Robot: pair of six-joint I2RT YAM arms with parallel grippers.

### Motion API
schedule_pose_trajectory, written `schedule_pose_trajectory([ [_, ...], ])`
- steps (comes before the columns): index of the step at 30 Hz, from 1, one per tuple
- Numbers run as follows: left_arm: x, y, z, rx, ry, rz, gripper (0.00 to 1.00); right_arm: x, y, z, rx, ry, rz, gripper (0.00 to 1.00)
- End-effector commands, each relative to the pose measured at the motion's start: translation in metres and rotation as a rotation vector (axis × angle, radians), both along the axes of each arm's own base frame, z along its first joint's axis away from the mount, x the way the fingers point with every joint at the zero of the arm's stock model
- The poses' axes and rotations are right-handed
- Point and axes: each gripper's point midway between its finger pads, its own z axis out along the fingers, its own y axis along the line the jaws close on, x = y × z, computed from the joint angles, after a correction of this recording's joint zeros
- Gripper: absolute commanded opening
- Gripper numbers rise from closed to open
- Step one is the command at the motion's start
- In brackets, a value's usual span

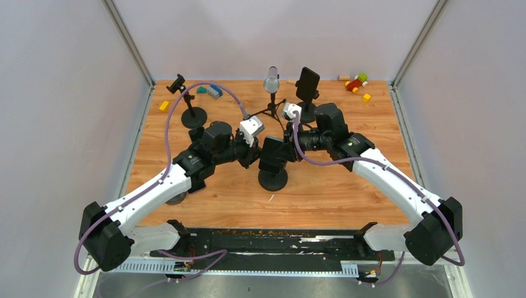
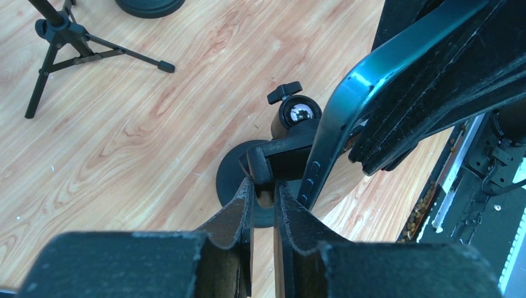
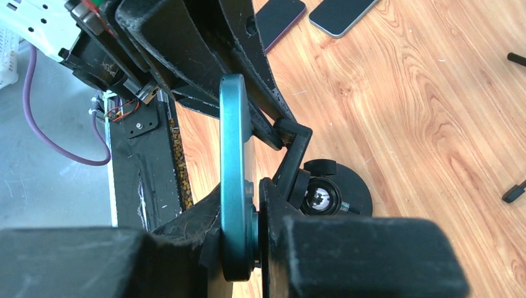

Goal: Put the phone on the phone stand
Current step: Install the phone on the phone stand.

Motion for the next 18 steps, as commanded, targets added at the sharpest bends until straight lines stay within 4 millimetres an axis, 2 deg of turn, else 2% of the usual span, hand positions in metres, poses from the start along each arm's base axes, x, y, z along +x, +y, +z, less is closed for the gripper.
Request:
schedule_pose_trajectory([
  [1, 0.014, 0.008, 0.019, -0.003, -0.093, 0.041, 0.0, 0.045, -0.034, -0.007, -0.116, -0.008, -0.258, 0.0],
  [12, 0.015, 0.003, 0.014, -0.016, -0.08, 0.034, 0.0, 0.067, -0.047, -0.015, -0.204, 0.006, -0.395, 0.0],
  [18, 0.015, 0.003, 0.01, -0.016, -0.068, 0.041, 0.0, 0.072, -0.055, -0.017, -0.249, -0.015, -0.455, 0.0],
])
